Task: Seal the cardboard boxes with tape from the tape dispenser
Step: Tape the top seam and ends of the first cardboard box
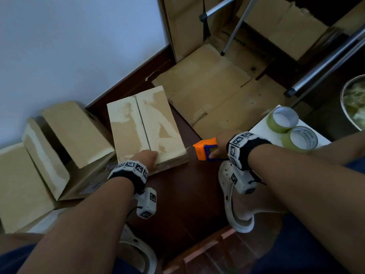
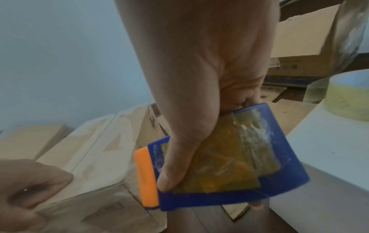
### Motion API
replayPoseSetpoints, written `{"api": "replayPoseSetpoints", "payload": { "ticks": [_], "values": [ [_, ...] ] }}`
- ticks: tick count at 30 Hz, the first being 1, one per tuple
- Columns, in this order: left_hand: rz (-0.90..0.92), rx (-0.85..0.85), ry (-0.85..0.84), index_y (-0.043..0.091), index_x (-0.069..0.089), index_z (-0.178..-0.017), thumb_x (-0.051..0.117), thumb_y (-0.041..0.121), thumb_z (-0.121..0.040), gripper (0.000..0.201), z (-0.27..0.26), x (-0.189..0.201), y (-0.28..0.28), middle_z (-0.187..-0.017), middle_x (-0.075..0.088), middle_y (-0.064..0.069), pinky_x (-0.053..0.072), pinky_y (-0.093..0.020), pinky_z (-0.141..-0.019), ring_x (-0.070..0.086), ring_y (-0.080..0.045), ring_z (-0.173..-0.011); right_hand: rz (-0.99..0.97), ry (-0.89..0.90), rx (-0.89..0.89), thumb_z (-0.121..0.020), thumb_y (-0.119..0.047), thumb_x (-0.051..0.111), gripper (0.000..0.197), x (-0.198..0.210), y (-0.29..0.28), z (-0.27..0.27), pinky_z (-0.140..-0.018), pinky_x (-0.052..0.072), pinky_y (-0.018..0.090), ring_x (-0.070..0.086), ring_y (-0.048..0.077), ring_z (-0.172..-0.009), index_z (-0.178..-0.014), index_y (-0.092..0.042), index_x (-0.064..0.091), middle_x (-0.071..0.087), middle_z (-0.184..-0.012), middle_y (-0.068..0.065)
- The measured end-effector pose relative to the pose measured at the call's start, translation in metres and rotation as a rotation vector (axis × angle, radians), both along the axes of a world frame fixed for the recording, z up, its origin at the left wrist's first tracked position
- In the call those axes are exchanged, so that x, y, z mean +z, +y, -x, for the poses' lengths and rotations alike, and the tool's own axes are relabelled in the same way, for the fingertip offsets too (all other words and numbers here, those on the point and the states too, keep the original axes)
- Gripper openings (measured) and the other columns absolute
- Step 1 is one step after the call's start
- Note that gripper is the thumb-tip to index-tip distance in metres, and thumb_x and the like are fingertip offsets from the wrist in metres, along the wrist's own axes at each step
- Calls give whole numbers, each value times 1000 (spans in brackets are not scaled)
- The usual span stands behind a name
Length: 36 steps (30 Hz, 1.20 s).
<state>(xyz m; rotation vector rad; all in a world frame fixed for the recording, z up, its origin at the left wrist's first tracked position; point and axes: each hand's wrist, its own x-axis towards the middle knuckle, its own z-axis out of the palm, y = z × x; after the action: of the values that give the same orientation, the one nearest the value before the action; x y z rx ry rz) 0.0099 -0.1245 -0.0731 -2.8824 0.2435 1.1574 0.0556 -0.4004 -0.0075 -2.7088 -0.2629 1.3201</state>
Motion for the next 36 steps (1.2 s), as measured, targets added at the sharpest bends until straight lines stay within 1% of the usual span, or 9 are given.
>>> {"api": "replayPoseSetpoints", "payload": {
  "ticks": [3,7,10,13,23,26,30,32,36],
  "values": [
    [-7,-19,9,2,54,-110,58,22,-90,28,-3,-2,0,-114,58,-16,45,-36,-87,55,-31,-106,58,23,22,-85,-46,67,49,-8,-2,-5,-45,24,23,34,11,-49,-62,-14,39,37,-59,-1],
    [-11,-16,6,3,54,-107,59,22,-89,26,-2,-2,0,-112,59,-16,45,-35,-85,56,-30,-103,85,-15,52,-89,-39,65,49,-14,-1,-6,-43,23,23,31,13,-48,-60,-11,36,34,-58,1],
    [-2,-15,6,2,54,-107,59,22,-90,26,-3,-1,0,-111,60,-16,44,-34,-84,57,-30,-102,86,-79,68,-80,-56,68,51,-13,-5,-6,-47,29,26,39,16,-50,-65,-14,43,41,-60,1],
    [-1,0,5,2,55,-105,60,22,-89,27,-3,2,-2,-109,61,-15,44,-33,-81,57,-30,-101,104,-132,95,-77,-63,66,52,-7,-8,-2,-47,32,25,44,15,-52,-67,-16,47,48,-63,1],
    [-2,17,-14,2,55,-108,57,16,-89,24,0,4,-5,-111,60,-16,45,-34,-81,58,-31,-102,104,-157,62,-74,-67,66,56,-13,-17,4,-48,31,24,42,16,-51,-65,-17,42,45,-62,0],
    [3,24,-24,2,55,-109,53,14,-90,22,1,2,-4,-112,60,-16,46,-34,-82,58,-30,-102,162,-169,112,-78,-67,61,55,-16,-11,3,-46,32,24,44,14,-53,-67,-16,44,48,-65,0],
    [29,31,-38,5,54,-104,50,13,-90,17,1,-2,0,-110,59,-15,46,-34,-81,58,-29,-99,216,-201,187,-82,-68,56,56,-21,1,-2,-58,41,28,52,18,-66,-69,-14,49,50,-70,0],
    [45,40,-43,6,54,-104,50,13,-90,16,2,-5,2,-110,57,-14,45,-35,-82,57,-30,-100,231,-208,203,-83,-69,54,57,-24,7,-5,-63,45,30,55,21,-75,-82,-12,58,54,-77,1],
    [57,48,-46,7,54,-105,50,16,-91,17,2,-7,3,-112,56,-14,45,-36,-86,55,-30,-103,237,-168,178,-86,-66,52,55,-29,20,-8,-66,47,31,56,22,-77,-85,-11,55,49,-71,2]
  ]
}}
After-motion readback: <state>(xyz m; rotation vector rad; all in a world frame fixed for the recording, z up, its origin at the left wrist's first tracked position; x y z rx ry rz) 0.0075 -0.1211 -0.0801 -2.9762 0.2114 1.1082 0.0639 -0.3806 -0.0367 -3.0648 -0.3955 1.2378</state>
